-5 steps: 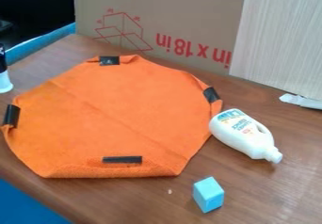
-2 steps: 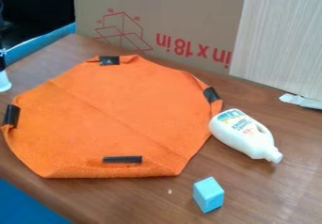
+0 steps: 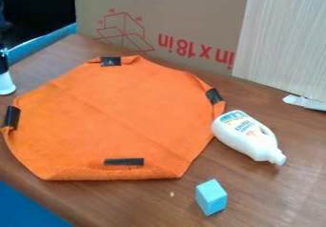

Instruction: Put the cylindrical can on the bottom left side of the cloth

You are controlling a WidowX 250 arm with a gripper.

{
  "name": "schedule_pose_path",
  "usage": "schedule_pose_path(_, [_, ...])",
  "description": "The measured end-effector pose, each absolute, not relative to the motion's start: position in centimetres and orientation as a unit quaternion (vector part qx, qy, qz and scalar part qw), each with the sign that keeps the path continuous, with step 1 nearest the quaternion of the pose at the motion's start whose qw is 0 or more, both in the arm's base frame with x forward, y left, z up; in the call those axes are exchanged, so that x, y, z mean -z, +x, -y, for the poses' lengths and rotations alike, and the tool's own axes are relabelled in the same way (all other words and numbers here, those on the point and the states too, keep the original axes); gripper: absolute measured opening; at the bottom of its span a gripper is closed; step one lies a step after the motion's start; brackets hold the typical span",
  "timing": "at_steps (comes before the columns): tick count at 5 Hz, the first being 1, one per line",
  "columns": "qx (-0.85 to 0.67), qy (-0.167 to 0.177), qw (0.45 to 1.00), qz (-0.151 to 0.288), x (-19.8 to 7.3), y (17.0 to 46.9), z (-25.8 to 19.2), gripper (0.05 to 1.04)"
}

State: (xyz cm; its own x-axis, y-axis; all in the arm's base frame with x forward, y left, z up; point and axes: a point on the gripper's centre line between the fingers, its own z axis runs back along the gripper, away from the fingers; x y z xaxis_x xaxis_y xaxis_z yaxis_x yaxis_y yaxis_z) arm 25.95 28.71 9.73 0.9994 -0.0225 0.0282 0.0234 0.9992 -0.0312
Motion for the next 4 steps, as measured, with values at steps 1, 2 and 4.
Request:
schedule_pose_path(1, [0.043, -0.049, 0.998, 0.023, -12.6, 25.6, -26.6, 0.545])
schedule_pose_path(2, [0.091, -0.074, 0.993, 0.025, -14.5, 25.5, -23.4, 0.545])
schedule_pose_path(4, [0.179, -0.041, 0.983, -0.010, -12.6, 24.7, -16.3, 0.544])
